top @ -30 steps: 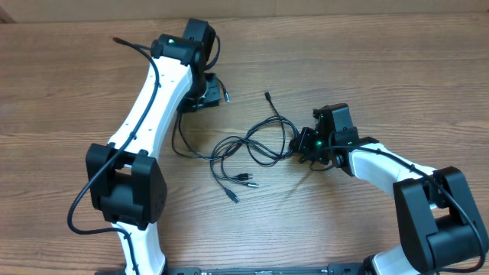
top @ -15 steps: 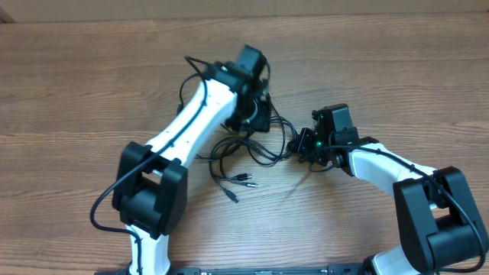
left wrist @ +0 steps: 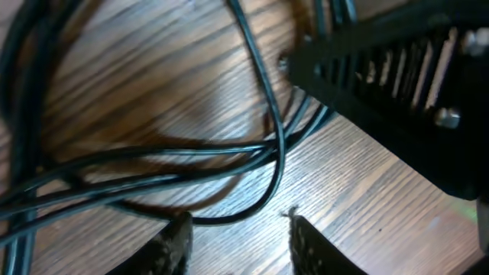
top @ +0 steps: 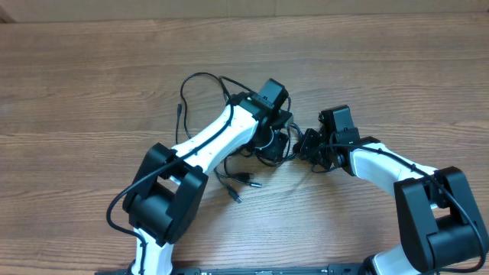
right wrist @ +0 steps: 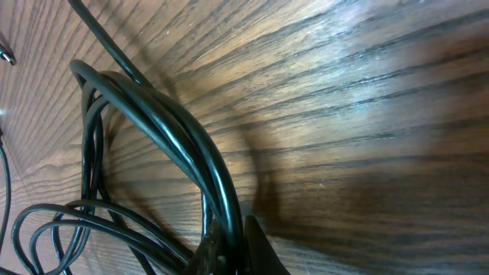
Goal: Untangle cables
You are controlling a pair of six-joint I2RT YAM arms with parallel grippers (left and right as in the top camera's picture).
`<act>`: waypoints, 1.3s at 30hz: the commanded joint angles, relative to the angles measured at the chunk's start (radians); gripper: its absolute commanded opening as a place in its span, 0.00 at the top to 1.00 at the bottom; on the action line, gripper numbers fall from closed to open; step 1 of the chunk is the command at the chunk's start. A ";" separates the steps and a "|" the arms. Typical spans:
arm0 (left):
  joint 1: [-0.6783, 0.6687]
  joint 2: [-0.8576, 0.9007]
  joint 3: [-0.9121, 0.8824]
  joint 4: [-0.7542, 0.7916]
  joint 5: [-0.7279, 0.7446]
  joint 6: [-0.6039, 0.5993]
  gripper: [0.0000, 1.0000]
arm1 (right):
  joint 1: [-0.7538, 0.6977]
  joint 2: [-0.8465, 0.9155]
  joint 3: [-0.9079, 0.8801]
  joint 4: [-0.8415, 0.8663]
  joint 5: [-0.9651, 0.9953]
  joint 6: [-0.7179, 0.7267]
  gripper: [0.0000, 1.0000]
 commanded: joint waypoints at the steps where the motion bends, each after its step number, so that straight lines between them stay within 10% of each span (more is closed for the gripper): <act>1: -0.024 0.011 -0.023 0.030 0.014 0.121 0.62 | -0.006 0.008 -0.011 -0.002 0.022 0.013 0.96; 10: -0.032 0.011 -0.140 0.200 0.010 0.153 0.62 | -0.006 0.008 -0.011 -0.001 0.022 0.013 0.96; 17: -0.032 0.011 -0.141 0.188 -0.061 0.156 0.88 | -0.006 0.008 -0.011 -0.001 0.022 0.013 0.96; 27: -0.031 0.011 -0.141 -0.021 -0.350 0.154 0.96 | -0.006 0.008 -0.011 -0.001 0.022 0.013 0.96; 39: 0.011 0.011 -0.129 -0.314 -0.360 0.151 0.96 | -0.006 0.008 -0.011 0.000 0.022 0.013 0.96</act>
